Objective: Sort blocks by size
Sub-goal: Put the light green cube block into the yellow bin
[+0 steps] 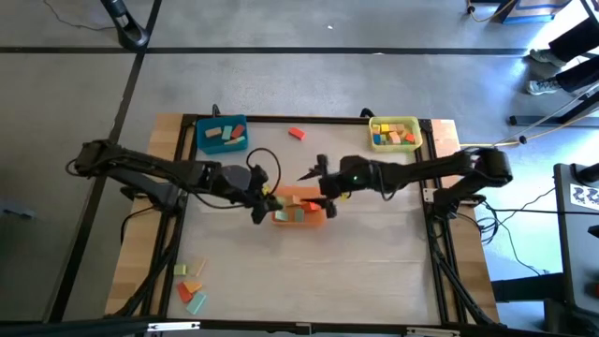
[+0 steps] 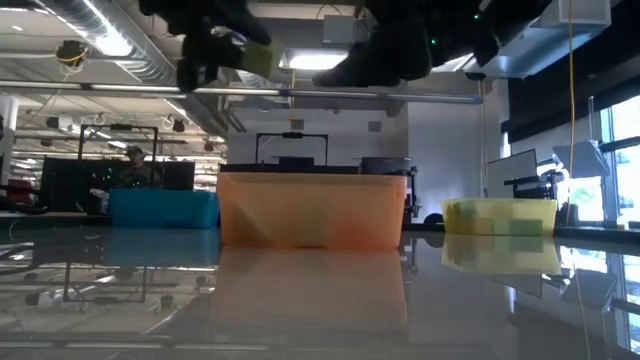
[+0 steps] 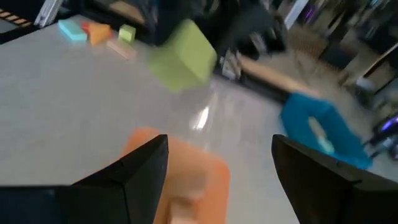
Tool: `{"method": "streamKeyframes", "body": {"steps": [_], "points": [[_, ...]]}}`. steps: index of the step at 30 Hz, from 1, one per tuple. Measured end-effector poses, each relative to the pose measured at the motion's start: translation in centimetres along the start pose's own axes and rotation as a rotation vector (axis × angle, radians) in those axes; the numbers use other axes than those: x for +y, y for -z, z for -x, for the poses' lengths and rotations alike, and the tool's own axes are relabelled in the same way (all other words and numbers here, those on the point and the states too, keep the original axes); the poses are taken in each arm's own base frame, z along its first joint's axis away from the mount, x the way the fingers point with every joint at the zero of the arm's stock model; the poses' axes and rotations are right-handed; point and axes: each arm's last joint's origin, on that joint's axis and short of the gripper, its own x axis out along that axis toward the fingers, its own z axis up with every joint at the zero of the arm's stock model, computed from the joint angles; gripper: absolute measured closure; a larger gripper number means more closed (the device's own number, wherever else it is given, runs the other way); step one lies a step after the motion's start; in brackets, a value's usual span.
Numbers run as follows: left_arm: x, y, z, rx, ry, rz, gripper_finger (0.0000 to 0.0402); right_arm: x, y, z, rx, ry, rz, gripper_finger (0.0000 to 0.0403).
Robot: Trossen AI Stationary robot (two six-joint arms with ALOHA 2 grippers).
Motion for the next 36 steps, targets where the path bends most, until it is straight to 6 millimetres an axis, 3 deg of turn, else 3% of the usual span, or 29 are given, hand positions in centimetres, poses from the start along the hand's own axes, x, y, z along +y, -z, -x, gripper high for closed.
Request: {"method": "streamKeyframes", "body": {"steps": [10, 21, 32, 36], "points": [[0.4, -1.7, 0.0, -0.118, 0.021, 0.020, 0.0278, 1.6, -1.1, -2.4, -0.191, 0.170, 0.167, 0.0118], [0.2, -2.2, 0.0, -0.163, 0.054, 0.012, 0.0277, 1.5, -1.3, -2.8, -0.287, 0.192, 0.226, 0.0121], [0.2, -2.3, 0.0, -0.179, 0.042, 0.002, 0.0277, 1.4, -1.6, -2.9, -0.304, 0.179, 0.260, 0.0223], [0.2, -2.3, 0.1, -0.181, 0.037, 0.001, 0.0276, 1.3, -1.7, -3.0, -0.289, 0.171, 0.263, 0.0240]]}}
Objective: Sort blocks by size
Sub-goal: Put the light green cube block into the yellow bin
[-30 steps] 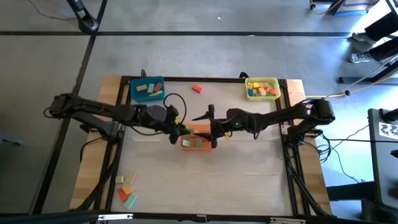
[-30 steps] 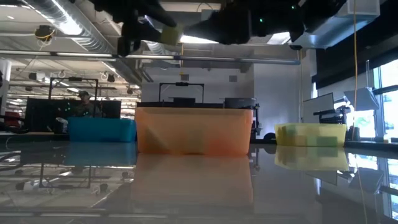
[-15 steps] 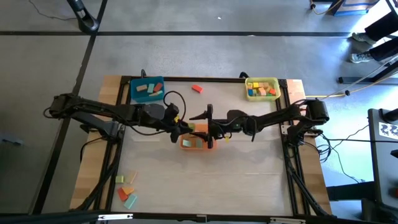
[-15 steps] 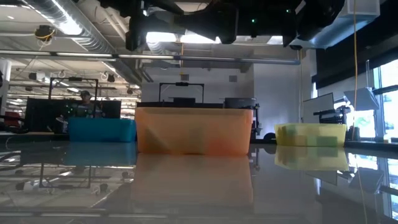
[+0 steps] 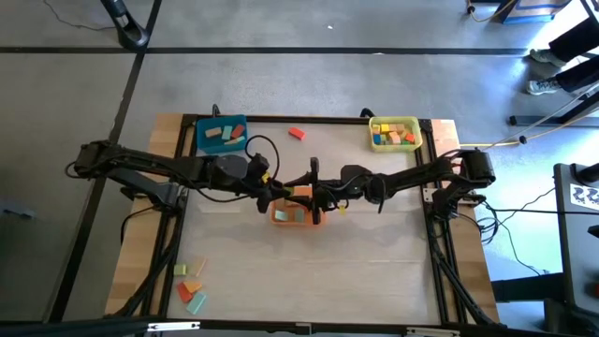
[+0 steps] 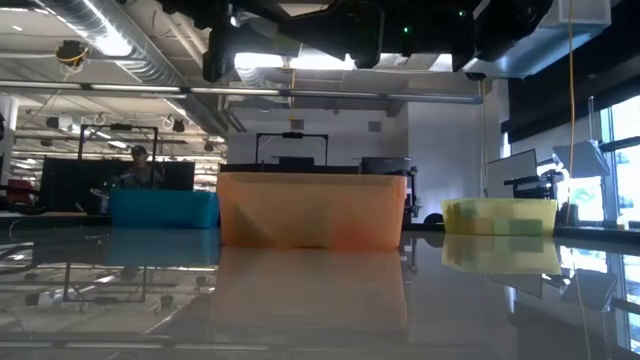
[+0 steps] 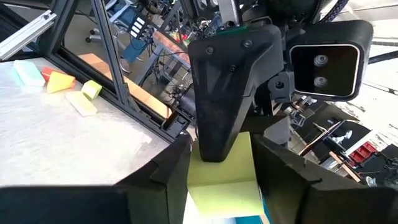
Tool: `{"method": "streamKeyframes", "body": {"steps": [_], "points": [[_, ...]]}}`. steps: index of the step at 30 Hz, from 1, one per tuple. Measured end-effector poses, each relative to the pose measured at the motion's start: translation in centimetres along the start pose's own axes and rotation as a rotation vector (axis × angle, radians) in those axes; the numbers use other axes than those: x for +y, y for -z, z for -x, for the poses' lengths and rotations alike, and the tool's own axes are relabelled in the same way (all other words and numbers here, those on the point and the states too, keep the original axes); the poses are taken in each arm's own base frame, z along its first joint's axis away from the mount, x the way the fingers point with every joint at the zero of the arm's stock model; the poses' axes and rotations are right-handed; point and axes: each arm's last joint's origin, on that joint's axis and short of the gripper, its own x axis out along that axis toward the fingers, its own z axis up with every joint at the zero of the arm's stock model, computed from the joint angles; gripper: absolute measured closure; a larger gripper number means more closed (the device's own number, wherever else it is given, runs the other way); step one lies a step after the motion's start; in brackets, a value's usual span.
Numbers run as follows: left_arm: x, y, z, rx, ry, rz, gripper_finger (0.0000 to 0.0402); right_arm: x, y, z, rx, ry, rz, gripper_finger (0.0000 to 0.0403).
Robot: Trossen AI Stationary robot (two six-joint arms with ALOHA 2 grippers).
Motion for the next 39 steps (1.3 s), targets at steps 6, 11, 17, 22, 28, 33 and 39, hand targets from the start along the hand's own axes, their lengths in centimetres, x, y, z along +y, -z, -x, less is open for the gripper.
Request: {"method": "streamKeyframes", "body": {"steps": [6, 11, 17, 22, 28, 33, 39], "points": [[-0.12, -0.15, -0.02, -0.015, 0.013, -0.006, 0.0276, -0.12, -0.17, -0.05, -0.011, 0.002, -0.026, 0.0216], [-0.14, -0.16, -0.03, -0.017, 0.015, -0.008, 0.0276, -0.10, -0.21, -0.04, -0.021, -0.009, -0.033, 0.0163], [-0.25, -0.28, -0.02, -0.030, 0.026, -0.005, 0.0276, -0.40, -0.44, -0.11, -0.020, 0.035, -0.021, 0.0145], [-0.28, -0.33, -0.02, -0.034, 0.029, -0.003, 0.0276, -0.52, -0.59, -0.32, -0.008, 0.026, -0.013, 0.0167], [-0.18, -0.45, -0.03, -0.042, 0.023, 0.001, 0.0276, -0.25, -0.19, -0.56, -0.002, 0.025, -0.010, 0.0191], [-0.06, -0.56, -0.01, -0.047, 0.017, -0.006, 0.0276, -0.26, -0.12, -0.56, 0.012, 0.036, -0.009, 0.0200], [0.07, -0.73, -0.03, -0.054, 0.013, -0.021, 0.0276, -0.31, -0.06, -0.55, 0.029, 0.055, -0.010, 0.0201]]}}
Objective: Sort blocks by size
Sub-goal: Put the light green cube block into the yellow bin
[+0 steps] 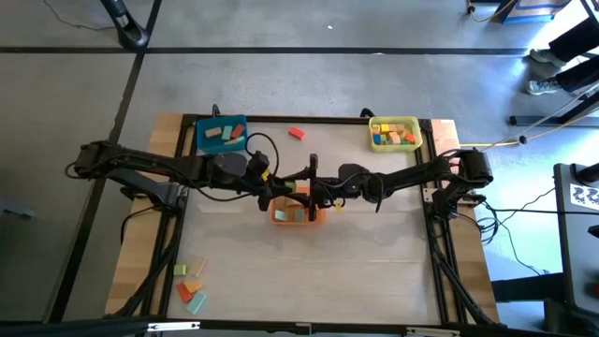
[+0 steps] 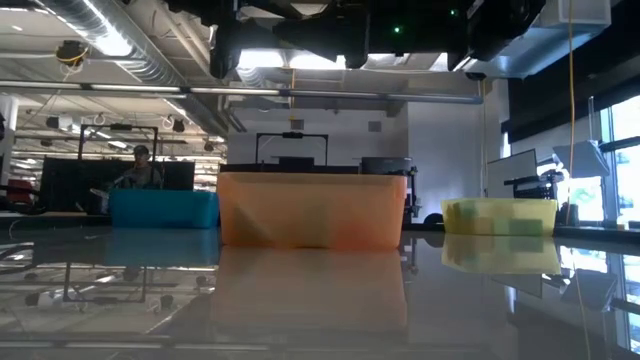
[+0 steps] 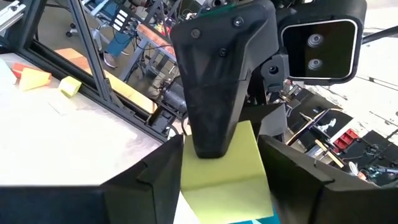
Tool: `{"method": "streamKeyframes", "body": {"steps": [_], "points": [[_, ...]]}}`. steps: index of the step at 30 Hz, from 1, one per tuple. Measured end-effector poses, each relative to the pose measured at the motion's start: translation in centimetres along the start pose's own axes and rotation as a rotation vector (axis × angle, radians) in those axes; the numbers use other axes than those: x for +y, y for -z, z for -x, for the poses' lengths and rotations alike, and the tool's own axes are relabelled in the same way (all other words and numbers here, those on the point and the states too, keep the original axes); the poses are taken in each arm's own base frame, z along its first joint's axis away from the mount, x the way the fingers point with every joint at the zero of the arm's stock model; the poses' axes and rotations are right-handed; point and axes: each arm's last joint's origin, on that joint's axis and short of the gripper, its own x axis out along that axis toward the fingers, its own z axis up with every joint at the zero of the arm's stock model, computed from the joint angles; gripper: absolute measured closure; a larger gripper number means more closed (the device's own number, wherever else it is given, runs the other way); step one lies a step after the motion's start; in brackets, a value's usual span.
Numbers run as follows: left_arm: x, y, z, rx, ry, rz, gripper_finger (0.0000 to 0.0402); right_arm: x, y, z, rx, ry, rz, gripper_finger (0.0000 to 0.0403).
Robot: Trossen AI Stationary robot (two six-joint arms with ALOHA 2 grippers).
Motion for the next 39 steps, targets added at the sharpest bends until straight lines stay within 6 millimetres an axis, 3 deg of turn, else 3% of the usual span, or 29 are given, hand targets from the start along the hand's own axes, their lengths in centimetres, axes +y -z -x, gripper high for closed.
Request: {"method": "streamKeyframes", "body": {"steps": [6, 12, 22, 27, 33, 39], "points": [[0.1, -0.1, 0.0, 0.000, -0.004, -0.001, 0.0276, 0.0, 0.0, 0.0, 0.000, 0.001, 0.000, 0.0207], [0.3, -0.2, 0.0, -0.003, -0.010, 0.028, 0.0273, 0.0, 0.0, 0.0, 0.007, 0.011, 0.043, 0.0261], [1.1, -1.0, 0.8, -0.020, -0.039, -0.051, 0.0193, -0.6, -0.4, 0.7, 0.095, 0.040, -0.027, 0.0266], [1.6, -1.3, 3.0, -0.008, -0.132, -0.104, 0.0180, -2.3, -2.3, 2.7, 0.181, 0.086, -0.053, 0.0266], [3.0, -0.2, 4.9, 0.062, -0.376, -0.156, 0.0179, -4.8, -3.7, 6.3, 0.421, 0.226, -0.018, 0.0265], [4.4, 1.4, 5.0, 0.139, -0.513, -0.145, 0.0179, -8.2, -1.5, 10.2, 0.752, 0.391, -0.066, 0.0266]]}}
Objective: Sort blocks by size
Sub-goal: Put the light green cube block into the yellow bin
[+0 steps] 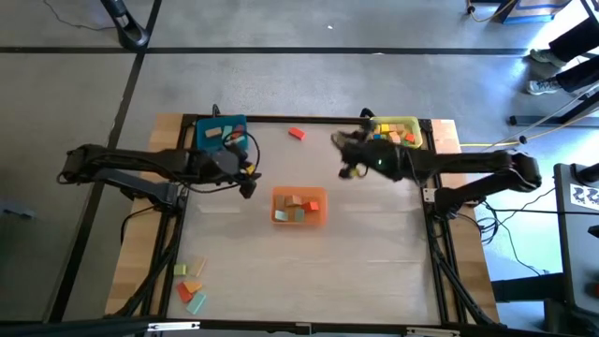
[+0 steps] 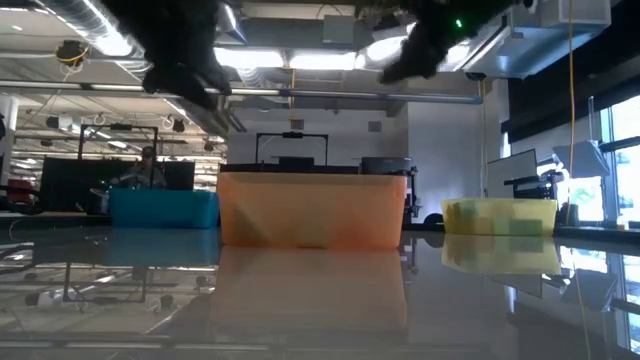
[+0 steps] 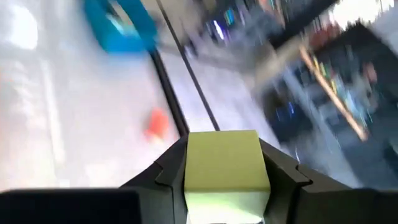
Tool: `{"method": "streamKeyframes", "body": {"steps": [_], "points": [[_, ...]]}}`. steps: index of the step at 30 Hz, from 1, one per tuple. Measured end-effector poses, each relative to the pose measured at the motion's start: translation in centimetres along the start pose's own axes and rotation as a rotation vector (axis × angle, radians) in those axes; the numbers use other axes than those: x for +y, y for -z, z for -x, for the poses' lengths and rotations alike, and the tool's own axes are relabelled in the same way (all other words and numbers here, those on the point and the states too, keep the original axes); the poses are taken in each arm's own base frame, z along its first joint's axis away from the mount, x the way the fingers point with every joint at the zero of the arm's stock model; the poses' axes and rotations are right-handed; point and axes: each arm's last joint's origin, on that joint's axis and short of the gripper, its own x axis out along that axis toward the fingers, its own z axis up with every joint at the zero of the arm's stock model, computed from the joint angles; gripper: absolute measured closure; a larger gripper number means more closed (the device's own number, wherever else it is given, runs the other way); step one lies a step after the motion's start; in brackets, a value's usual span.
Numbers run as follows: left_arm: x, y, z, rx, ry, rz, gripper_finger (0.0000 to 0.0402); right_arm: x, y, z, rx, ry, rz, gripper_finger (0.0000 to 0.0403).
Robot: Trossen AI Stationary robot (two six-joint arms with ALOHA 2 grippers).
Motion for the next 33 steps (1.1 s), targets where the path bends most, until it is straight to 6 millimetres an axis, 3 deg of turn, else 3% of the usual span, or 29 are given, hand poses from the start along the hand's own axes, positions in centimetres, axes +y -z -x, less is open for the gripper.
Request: {"method": "streamKeyframes", "body": {"steps": [8, 14, 24, 33], "points": [[0.4, 1.4, -0.8, 0.039, -0.024, 0.027, 0.0179, -6.4, 6.8, -3.1, 0.371, 0.098, -0.211, 0.0264], [0.0, 1.5, -0.7, 0.028, 0.000, 0.035, 0.0179, -9.4, 12.8, -5.3, 0.534, 0.084, -0.475, 0.0264], [-0.6, 1.5, -0.5, 0.014, 0.037, 0.027, 0.0178, -10.4, 19.4, -7.3, 0.761, 0.108, -0.658, 0.0263], [-0.6, 1.6, -0.5, 0.016, 0.035, 0.031, 0.0178, -10.5, 21.4, -8.1, 0.834, 0.128, -0.707, 0.0247]]}}
